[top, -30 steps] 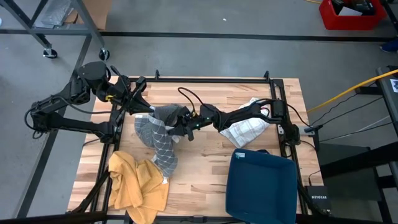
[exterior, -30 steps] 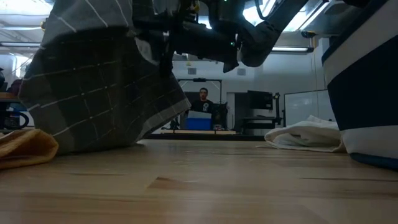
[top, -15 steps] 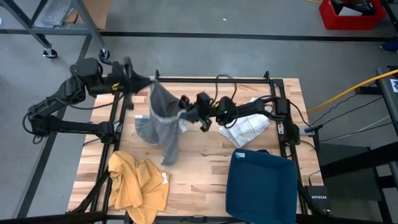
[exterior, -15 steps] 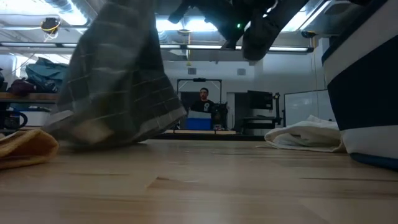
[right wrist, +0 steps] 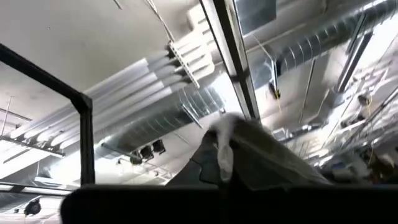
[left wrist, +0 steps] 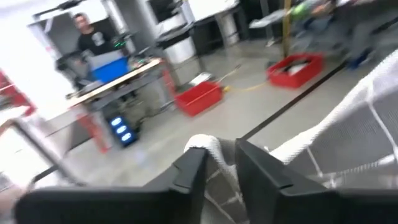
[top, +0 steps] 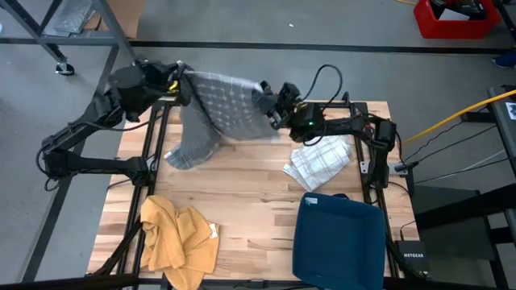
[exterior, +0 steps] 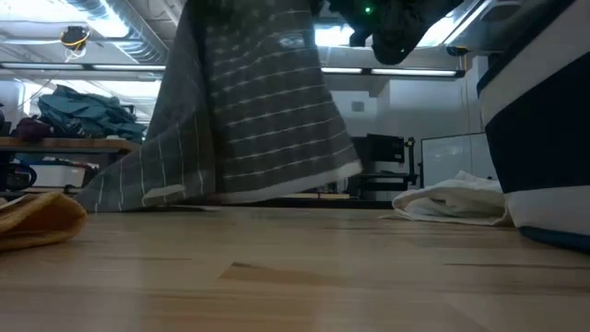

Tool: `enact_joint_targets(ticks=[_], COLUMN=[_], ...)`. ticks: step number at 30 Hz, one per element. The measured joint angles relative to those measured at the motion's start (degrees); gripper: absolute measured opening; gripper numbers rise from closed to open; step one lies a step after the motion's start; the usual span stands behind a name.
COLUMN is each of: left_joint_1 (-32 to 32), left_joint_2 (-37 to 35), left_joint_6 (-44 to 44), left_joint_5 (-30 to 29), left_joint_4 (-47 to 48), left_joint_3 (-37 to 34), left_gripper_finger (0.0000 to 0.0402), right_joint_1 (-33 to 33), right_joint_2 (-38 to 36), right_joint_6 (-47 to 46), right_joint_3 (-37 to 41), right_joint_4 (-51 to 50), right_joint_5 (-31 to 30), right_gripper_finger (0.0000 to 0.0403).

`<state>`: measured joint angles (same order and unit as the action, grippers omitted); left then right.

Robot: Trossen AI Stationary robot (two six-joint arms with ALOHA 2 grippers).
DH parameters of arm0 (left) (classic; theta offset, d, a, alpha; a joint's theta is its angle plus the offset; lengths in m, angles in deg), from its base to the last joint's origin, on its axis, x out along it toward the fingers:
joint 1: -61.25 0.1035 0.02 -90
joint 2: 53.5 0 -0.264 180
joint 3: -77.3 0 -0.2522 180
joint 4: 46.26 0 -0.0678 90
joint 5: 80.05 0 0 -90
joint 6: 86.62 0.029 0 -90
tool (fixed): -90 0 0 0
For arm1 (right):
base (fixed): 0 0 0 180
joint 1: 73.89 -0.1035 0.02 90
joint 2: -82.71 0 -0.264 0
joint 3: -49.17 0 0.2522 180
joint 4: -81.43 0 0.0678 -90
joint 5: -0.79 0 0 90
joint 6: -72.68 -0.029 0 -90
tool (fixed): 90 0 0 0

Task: Fold towel
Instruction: Fold the gray kitchen towel

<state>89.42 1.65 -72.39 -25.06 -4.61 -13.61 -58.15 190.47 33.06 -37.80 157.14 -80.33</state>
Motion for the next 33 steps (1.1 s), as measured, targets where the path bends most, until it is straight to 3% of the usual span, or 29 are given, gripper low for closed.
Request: enact_joint_targets(ticks=[7,18,24,28,33], left_joint_1=[5.25,7.42,9.31,9.46,9.49], left_joint_2=[4.81,12.72,13.47,13.35,13.14], left_joint_6=[-3.31,-5.8,-5.41,-4.56,-2.79], left_joint_5=[-0.16,2.52,2.55,1.89,1.61], left_joint_4=[0.0,0.13,-0.12,-2.8,-12.84], left_joint_3=[0.03,0.1,0.04,-0.02,-0.02], left_gripper_finger=[0.0136,0.0128,0.0128,0.0128,0.0128], right_joint_1=[0.53,0.53,1.42,3.22,5.35], right_joint_2=[-3.38,-5.38,-5.43,-6.28,-6.32], right_joint_6=[5.65,7.46,14.3,17.2,17.67], right_joint_3=[0.02,0.04,0.04,0.02,-0.04], right_joint_4=[-0.95,-6.68,-8.27,-11.26,-12.63], right_joint_5=[-3.34,-2.86,-3.35,-8.94,-13.82], right_gripper_finger=[0.0001,0.0001,0.0001,0.0001,0.0001])
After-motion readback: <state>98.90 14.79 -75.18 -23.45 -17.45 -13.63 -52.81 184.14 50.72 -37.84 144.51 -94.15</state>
